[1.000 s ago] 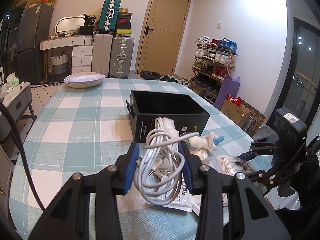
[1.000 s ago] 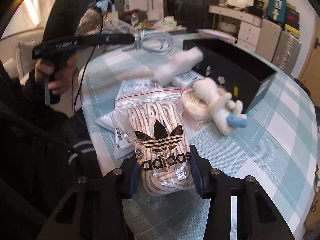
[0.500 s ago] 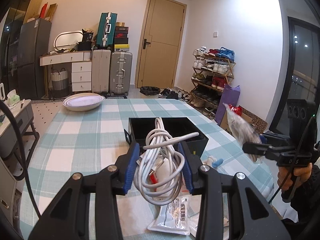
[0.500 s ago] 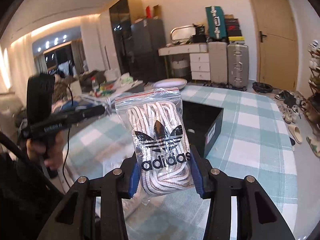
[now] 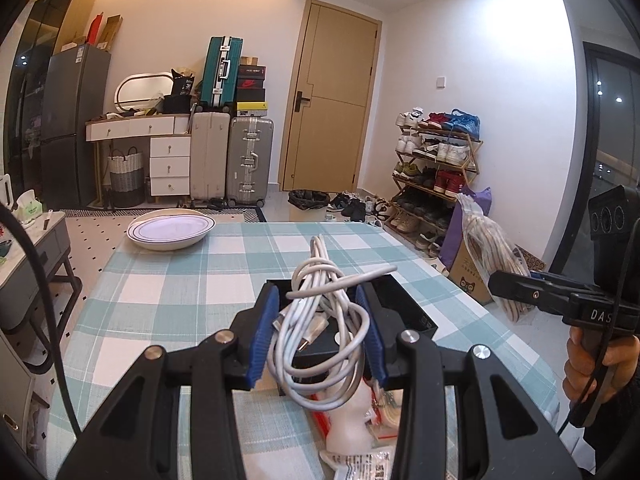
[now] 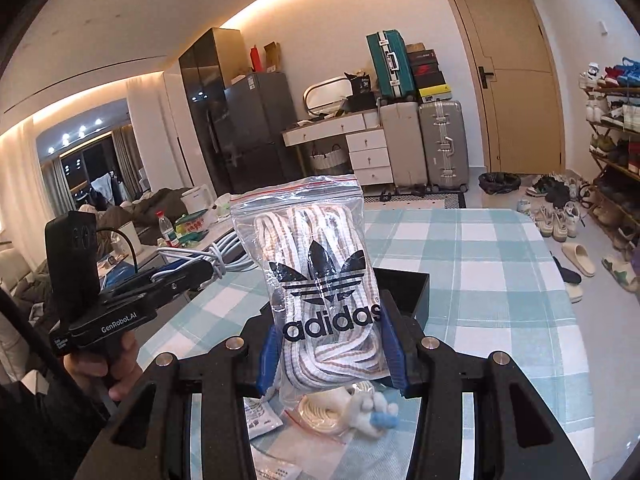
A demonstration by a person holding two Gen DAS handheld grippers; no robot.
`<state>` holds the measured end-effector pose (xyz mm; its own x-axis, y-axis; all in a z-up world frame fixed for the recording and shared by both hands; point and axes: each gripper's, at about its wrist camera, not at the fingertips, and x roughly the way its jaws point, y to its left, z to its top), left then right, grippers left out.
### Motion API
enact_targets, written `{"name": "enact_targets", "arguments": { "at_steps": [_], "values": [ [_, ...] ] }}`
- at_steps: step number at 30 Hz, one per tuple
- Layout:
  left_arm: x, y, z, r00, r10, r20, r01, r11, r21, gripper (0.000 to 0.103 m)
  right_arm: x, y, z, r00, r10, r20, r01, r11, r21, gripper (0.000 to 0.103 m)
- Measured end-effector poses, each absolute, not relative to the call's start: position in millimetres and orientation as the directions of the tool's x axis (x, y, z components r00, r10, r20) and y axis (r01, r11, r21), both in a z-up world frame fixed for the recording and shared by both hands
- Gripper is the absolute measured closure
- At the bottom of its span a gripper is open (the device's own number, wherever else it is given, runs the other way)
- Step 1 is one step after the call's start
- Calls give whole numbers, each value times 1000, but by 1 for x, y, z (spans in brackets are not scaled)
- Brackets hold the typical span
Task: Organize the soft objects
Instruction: 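Lower the cable into the black box with the left gripper while the right gripper drops the bag in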
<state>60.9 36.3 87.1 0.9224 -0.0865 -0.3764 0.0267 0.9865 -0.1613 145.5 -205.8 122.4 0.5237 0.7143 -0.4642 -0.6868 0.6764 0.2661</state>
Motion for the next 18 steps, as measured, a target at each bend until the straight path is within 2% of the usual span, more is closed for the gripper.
{"name": "enact_targets", "arguments": {
  "at_steps": [18],
  "values": [
    [129,13,60,889,-76,-451,29,993,-110,64,206,-161,81,514,663,-543,-633,721,281,59]
  ]
}}
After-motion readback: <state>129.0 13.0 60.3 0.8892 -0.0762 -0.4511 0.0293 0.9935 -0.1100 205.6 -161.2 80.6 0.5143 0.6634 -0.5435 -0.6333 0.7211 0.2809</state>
